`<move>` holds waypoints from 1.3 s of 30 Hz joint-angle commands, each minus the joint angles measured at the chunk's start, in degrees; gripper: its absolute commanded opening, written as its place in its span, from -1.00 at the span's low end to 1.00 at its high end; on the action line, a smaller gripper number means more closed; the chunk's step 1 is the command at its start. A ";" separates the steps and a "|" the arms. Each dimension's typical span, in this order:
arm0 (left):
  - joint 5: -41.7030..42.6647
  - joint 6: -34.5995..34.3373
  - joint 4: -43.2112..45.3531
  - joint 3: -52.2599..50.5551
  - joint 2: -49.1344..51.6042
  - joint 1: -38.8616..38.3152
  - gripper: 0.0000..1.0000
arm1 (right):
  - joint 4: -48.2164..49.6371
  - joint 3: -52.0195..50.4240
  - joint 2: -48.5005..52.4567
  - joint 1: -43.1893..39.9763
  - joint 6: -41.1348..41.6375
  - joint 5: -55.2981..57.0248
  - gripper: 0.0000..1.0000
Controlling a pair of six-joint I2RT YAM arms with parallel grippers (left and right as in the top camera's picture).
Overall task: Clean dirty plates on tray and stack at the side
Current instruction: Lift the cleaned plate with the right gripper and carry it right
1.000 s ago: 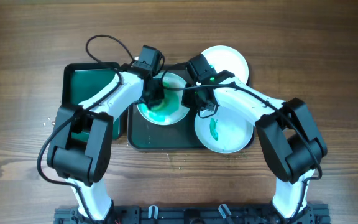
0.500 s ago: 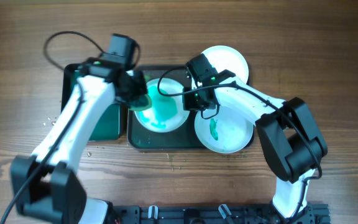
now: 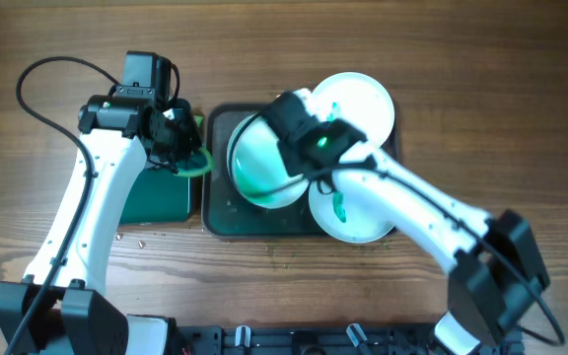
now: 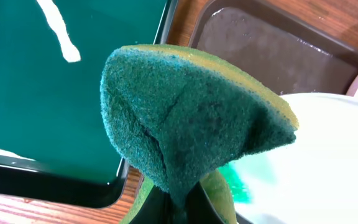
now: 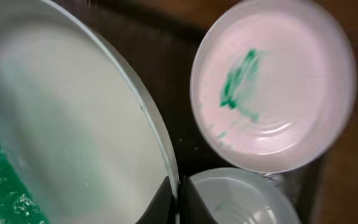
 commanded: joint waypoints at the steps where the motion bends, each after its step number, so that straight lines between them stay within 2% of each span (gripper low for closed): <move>1: -0.55 1.16 -0.35 0.96 -0.85 0.35 -0.92 | -0.20 1.75 -3.74 7.32 3.50 27.32 -0.91; 7: -0.57 1.16 -0.24 0.96 -0.85 0.35 -0.92 | 0.04 1.75 -4.66 15.82 2.64 52.15 -0.92; 11: -0.57 1.16 -0.04 0.96 -0.85 0.35 -0.92 | 1.84 1.75 -4.66 18.73 -0.48 64.32 -0.91; 14: -0.55 1.14 0.17 0.96 -0.85 0.35 -0.92 | 4.79 1.75 -4.66 19.34 -4.92 64.30 -0.92; 20: -0.55 1.16 0.39 0.96 -0.85 0.35 -0.92 | 6.71 1.75 -4.63 19.34 -5.11 63.45 -0.91; 23: -0.57 1.16 0.39 0.96 -0.85 0.35 -0.92 | 6.40 1.68 -4.63 18.78 -5.09 54.64 -0.91; 25: -0.57 1.16 0.39 0.96 -0.85 0.35 -0.92 | 4.90 1.60 -4.63 17.79 -4.26 44.26 -0.91; 28: -0.55 1.16 0.37 0.96 -0.85 0.35 -0.92 | 0.26 1.60 -4.66 13.49 2.16 25.03 -0.92; 30: -0.52 1.16 0.31 0.96 -0.85 0.35 -0.92 | -1.36 1.60 -4.66 7.26 2.19 8.26 -0.92; 34: -0.52 1.16 0.31 0.96 -0.85 0.35 -0.92 | -2.58 1.60 -4.66 -7.30 1.73 -18.01 -0.91; 37: -0.52 1.18 0.39 0.96 -0.85 0.35 -0.92 | -3.50 1.60 -4.79 -19.52 -0.66 -33.81 -0.91; 39: -0.55 1.18 0.42 0.96 -0.83 0.35 -0.92 | -5.44 1.60 -5.16 -27.32 -1.29 -38.75 -0.91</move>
